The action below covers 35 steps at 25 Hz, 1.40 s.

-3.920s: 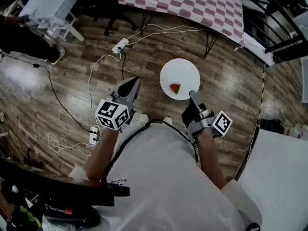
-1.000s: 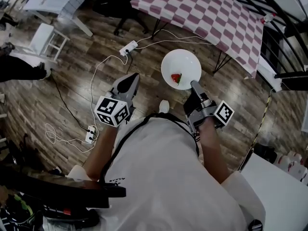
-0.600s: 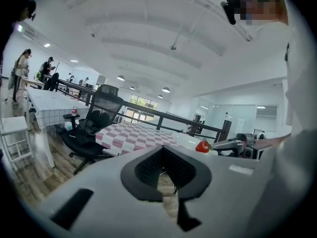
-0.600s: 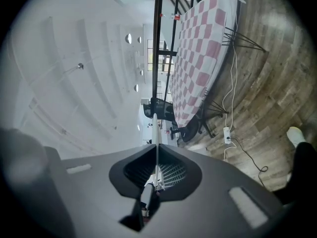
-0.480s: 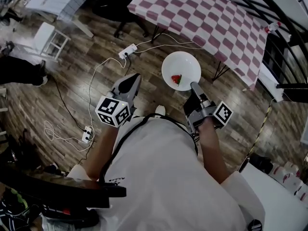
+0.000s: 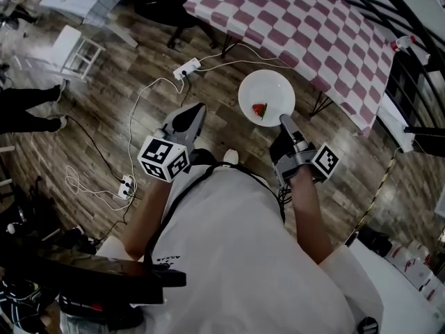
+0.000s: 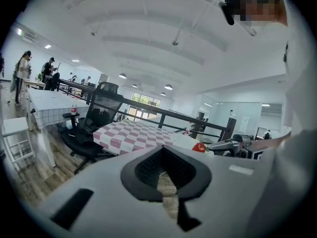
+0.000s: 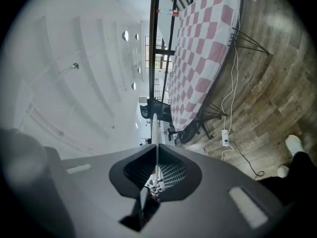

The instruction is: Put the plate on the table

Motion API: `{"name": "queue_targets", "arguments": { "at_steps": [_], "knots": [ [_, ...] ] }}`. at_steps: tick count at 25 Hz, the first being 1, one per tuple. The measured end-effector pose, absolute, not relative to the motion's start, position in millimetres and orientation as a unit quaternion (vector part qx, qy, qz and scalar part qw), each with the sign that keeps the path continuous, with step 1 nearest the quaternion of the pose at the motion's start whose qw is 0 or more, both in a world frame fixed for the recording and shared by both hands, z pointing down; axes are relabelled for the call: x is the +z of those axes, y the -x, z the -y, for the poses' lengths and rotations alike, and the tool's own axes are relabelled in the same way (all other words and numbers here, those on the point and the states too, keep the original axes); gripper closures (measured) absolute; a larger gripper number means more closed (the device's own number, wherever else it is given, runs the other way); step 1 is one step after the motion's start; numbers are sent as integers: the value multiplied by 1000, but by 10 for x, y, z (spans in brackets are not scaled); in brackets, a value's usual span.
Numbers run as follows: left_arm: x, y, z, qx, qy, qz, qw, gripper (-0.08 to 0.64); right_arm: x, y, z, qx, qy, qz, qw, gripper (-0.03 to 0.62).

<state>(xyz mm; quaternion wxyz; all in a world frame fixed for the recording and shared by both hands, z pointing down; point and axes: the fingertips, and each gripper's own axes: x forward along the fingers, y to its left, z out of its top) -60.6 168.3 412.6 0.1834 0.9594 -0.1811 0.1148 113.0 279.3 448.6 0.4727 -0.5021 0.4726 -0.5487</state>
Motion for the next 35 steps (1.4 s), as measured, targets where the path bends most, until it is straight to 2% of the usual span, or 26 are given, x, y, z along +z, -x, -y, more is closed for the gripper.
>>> {"name": "queue_targets", "arguments": {
  "at_steps": [17,35],
  "knots": [
    [4214,512,-1439,112,-961,165,189,556,4474,-1261,-2636,-531,522,-466,477,572],
    [4150,138,-44,111,-967,133,186,556,4429,-1449,-1355,-520,533,-454,489,572]
  ]
}}
